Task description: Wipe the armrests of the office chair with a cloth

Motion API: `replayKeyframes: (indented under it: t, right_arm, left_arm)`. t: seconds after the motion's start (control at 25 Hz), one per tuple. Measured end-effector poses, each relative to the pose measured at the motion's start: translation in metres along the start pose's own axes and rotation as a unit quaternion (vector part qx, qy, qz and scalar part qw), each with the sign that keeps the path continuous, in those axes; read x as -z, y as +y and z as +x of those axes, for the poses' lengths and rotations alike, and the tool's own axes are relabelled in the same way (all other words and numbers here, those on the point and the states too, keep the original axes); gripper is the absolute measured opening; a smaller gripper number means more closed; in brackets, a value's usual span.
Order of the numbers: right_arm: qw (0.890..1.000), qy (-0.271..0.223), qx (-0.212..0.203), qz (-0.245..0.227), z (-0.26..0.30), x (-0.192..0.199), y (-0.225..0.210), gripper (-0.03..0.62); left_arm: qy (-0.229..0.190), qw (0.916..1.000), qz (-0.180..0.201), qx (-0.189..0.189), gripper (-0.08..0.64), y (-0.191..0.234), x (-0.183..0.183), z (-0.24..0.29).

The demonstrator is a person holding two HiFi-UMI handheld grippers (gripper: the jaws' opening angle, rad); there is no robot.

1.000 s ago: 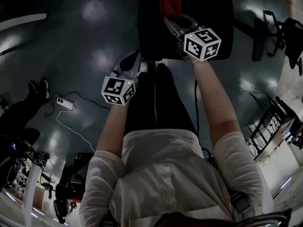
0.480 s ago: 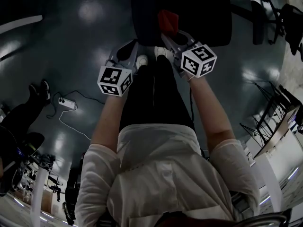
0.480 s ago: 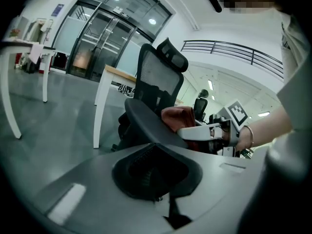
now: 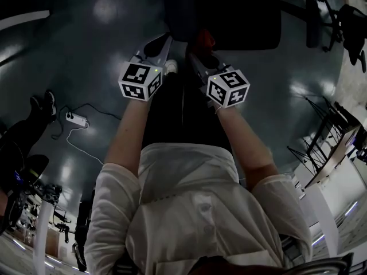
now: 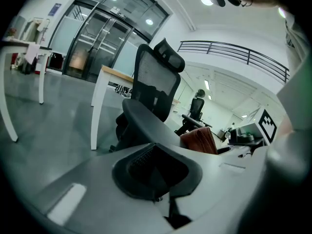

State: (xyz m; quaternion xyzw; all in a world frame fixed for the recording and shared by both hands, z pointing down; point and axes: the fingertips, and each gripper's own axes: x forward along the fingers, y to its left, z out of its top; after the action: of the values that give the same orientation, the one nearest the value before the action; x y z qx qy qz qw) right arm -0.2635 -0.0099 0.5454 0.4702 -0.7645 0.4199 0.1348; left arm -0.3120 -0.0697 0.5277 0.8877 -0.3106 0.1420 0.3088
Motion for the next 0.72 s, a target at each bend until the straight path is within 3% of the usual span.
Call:
replayKeyframes:
  t: [0.16,0.36,0.44,0.6,0.72]
  right_arm:
    - [1.000,-0.003,0.007,0.020,0.014,0.005,0.022,0.048]
    - [1.000,-0.006,0.014,-0.015,0.032,0.003,0.043,0.048]
    - [1.000,-0.010,-0.010,-0.006,0.036,0.000,0.052,0.048]
    - [0.996,0.005,-0.084,-0.036,0.035,0.002,0.080,0.048]
    - [0.992,0.004,-0.110,-0.056,0.027,-0.014,0.096,0.048]
  left_arm:
    - [-0.004,0.9999,0.012,0.006,0.006,-0.001,0.002,0.000]
    - [-0.002,0.9999,0.010,0.012,0.006,0.003,0.005,-0.002]
    - [-0.002,1.0000,0.007,0.003,0.006,0.012,0.007,-0.008]
    - [-0.010,0.9994,-0.016,-0.029,0.008,0.034,0.008,-0.025]
    - [-0.014,0.9982,-0.028,-0.051,0.009,0.048,0.008,-0.036]
